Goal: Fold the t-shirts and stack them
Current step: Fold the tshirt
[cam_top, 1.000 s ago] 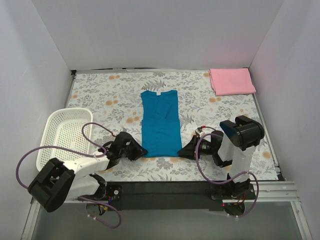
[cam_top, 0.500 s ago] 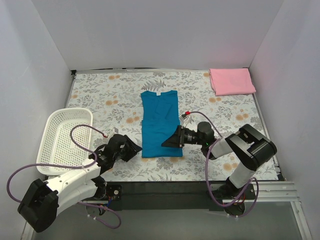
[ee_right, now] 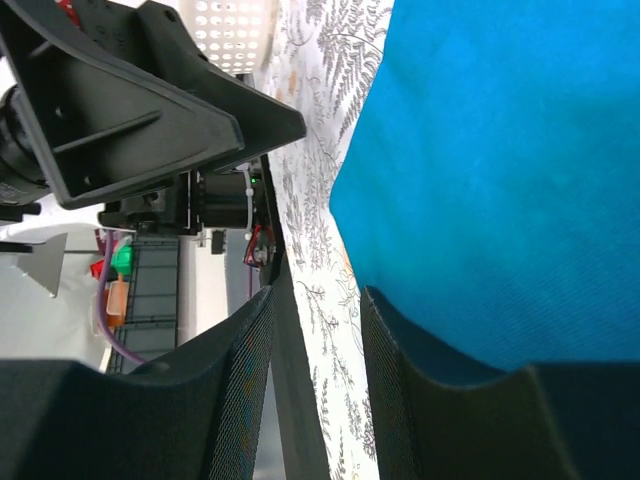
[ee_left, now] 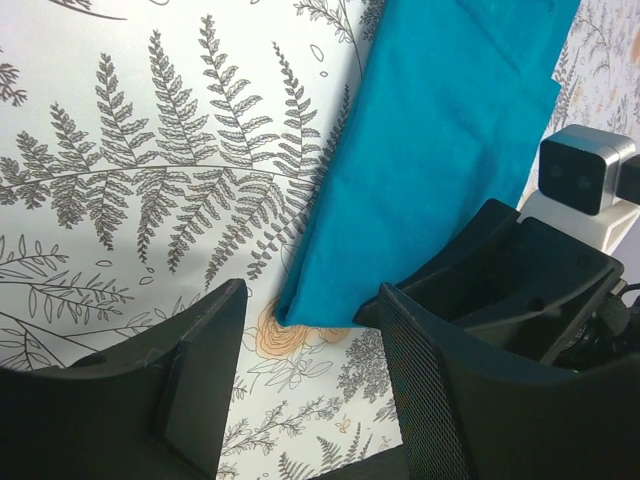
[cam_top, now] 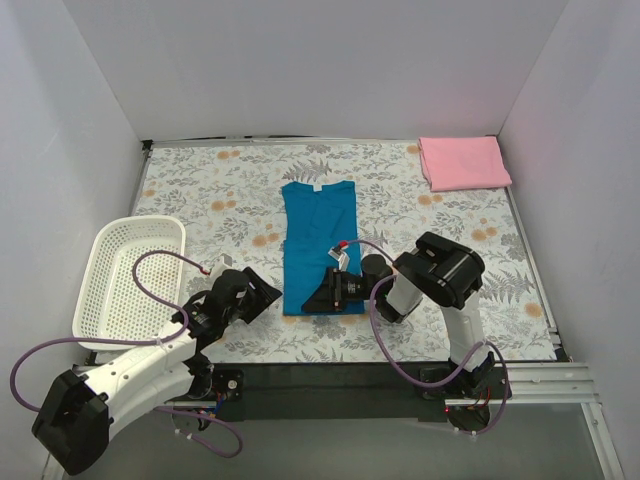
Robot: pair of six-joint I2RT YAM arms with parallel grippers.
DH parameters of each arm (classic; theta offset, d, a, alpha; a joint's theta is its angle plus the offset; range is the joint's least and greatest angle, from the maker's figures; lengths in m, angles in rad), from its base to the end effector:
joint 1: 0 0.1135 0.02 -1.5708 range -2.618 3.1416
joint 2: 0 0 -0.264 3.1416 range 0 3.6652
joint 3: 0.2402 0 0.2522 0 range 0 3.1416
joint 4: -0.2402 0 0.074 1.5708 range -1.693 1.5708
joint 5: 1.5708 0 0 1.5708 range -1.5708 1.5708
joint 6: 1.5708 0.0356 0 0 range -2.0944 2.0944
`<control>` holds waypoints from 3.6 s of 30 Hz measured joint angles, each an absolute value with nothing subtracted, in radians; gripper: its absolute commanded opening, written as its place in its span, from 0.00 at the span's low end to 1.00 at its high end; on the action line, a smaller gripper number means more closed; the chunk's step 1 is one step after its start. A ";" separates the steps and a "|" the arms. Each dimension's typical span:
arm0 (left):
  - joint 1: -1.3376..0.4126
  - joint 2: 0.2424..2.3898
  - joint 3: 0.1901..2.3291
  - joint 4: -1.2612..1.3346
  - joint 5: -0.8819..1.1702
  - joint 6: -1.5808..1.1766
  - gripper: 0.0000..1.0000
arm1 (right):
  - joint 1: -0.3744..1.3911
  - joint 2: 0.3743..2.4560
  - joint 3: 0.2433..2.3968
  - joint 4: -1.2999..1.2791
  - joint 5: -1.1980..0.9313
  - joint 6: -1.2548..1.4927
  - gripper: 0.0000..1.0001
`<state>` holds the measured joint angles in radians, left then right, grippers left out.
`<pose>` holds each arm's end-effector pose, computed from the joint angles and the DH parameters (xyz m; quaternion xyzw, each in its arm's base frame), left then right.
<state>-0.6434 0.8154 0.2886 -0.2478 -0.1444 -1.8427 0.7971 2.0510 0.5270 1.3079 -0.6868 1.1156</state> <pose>0.1303 -0.0913 0.1580 -0.5419 0.7432 -0.3447 0.1874 0.2022 0.2393 0.0840 -0.0920 0.7579 0.6334 0.1258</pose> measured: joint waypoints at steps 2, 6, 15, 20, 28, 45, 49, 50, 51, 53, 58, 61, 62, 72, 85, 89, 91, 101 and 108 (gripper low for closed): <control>-0.643 0.817 0.289 -0.252 -0.147 -1.840 0.54 | 0.797 2.072 0.525 1.357 -0.688 1.138 0.47; -0.643 0.828 0.289 -0.256 -0.147 -1.834 0.55 | 0.797 2.058 0.505 1.372 -0.662 1.138 0.47; -0.643 0.826 0.289 -0.259 -0.147 -1.817 0.61 | 0.773 1.758 0.432 1.143 -0.600 1.032 0.47; -0.643 0.823 0.289 -0.260 -0.147 -1.805 0.62 | 0.698 1.726 0.342 1.124 -0.593 1.009 0.46; -0.643 0.821 0.295 -0.263 -0.144 -1.777 0.62 | 0.643 1.825 0.273 1.221 -0.617 1.039 0.45; -0.649 0.953 0.413 -0.337 -0.135 -1.714 0.62 | 0.740 1.212 0.532 0.054 -0.047 0.642 0.49; -0.666 0.997 0.444 -0.356 -0.136 -1.705 0.62 | 0.786 1.228 0.584 -0.145 0.057 0.607 0.50; -0.670 1.007 0.452 -0.363 -0.137 -1.703 0.62 | 0.797 1.240 0.596 -0.182 0.074 0.600 0.50; -0.674 1.016 0.459 -0.370 -0.140 -1.701 0.62 | 0.807 1.259 0.609 -0.213 0.088 0.595 0.50; -0.683 1.034 0.475 -0.385 -0.144 -1.698 0.62 | 0.826 1.299 0.635 -0.257 0.107 0.588 0.50; -0.710 1.063 0.499 -0.411 -0.157 -1.693 0.62 | 0.866 1.393 0.691 -0.316 0.130 0.572 0.50; -0.721 1.076 0.506 -0.418 -0.162 -1.691 0.62 | 0.884 1.416 0.719 -0.335 0.140 0.571 0.50; -0.724 1.081 0.508 -0.419 -0.162 -1.691 0.62 | 0.891 1.422 0.728 -0.342 0.144 0.571 0.50; -0.751 1.137 0.546 -0.449 -0.170 -1.687 0.62 | 0.940 1.484 0.789 -0.415 0.184 0.577 0.49; -0.797 1.211 0.613 -0.517 -0.187 -1.673 0.62 | 0.958 1.553 0.856 -0.477 0.204 0.579 0.46; -0.814 1.232 0.630 -0.540 -0.193 -1.671 0.62 | 0.958 1.580 0.886 -0.506 0.205 0.572 0.42; -0.822 1.243 0.639 -0.551 -0.196 -1.671 0.62 | 0.958 1.587 0.892 -0.508 0.205 0.570 0.38; -0.847 1.328 0.685 -0.617 -0.200 -1.663 0.61 | 0.958 1.605 0.894 -0.492 0.187 0.556 0.02; -0.863 1.397 0.728 -0.644 -0.200 -1.656 0.52 | 0.958 1.602 0.890 -0.485 0.183 0.546 0.01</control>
<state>-0.8627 1.3972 0.7280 -0.6437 -0.1997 -1.6562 0.9577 1.6024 0.8898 -0.4847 0.1833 0.5465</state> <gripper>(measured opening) 0.543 0.038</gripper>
